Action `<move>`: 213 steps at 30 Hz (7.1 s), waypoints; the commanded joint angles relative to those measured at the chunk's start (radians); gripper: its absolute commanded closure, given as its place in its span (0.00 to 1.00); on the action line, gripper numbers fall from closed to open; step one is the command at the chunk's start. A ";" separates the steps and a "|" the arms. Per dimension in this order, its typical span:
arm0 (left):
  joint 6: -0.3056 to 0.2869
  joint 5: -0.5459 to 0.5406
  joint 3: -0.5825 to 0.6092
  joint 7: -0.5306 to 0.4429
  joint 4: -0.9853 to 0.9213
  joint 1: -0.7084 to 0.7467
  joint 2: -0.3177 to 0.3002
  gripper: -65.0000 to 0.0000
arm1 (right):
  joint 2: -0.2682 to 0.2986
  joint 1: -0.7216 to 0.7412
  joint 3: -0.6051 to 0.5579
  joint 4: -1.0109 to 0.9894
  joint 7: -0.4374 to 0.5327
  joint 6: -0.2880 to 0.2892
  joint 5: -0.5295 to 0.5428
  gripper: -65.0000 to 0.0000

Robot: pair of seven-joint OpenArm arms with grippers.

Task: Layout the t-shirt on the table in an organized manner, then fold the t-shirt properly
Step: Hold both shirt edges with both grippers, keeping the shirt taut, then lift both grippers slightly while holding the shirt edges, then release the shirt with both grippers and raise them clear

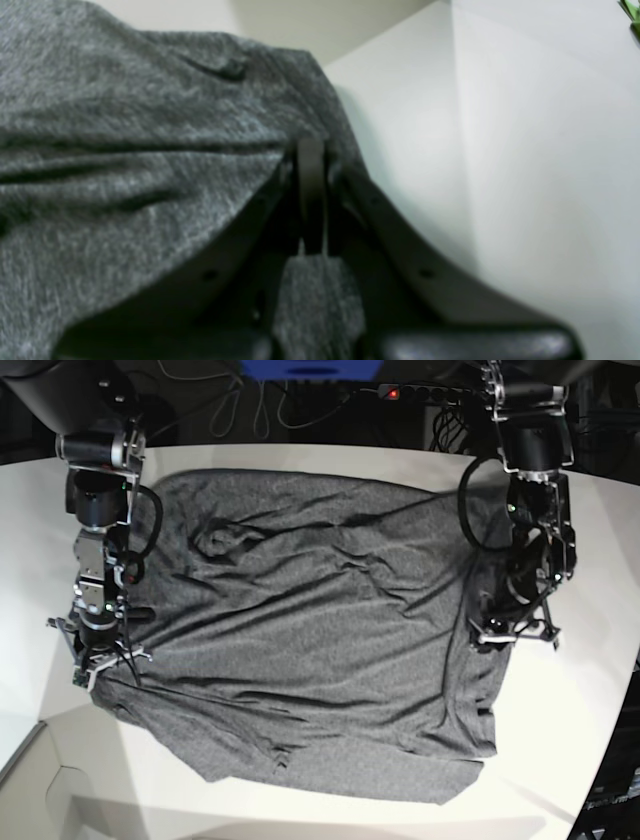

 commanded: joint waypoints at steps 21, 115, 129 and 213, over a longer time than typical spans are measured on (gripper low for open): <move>-0.006 0.069 0.042 -0.006 -0.046 -0.064 -0.004 1.00 | 0.017 0.030 0.003 0.018 0.027 -0.001 -0.002 1.00; -0.005 0.087 -0.271 0.033 0.138 0.014 -0.053 0.52 | 0.029 0.032 0.006 0.032 0.028 0.130 -0.002 0.87; -0.005 -0.158 -0.184 0.240 0.263 0.101 0.030 0.52 | -0.048 -0.214 0.035 0.502 -0.176 0.135 -0.002 0.76; -0.006 0.069 -0.107 -0.021 0.424 0.520 0.048 1.00 | -0.141 -0.820 0.191 0.887 -0.095 0.135 -0.001 0.76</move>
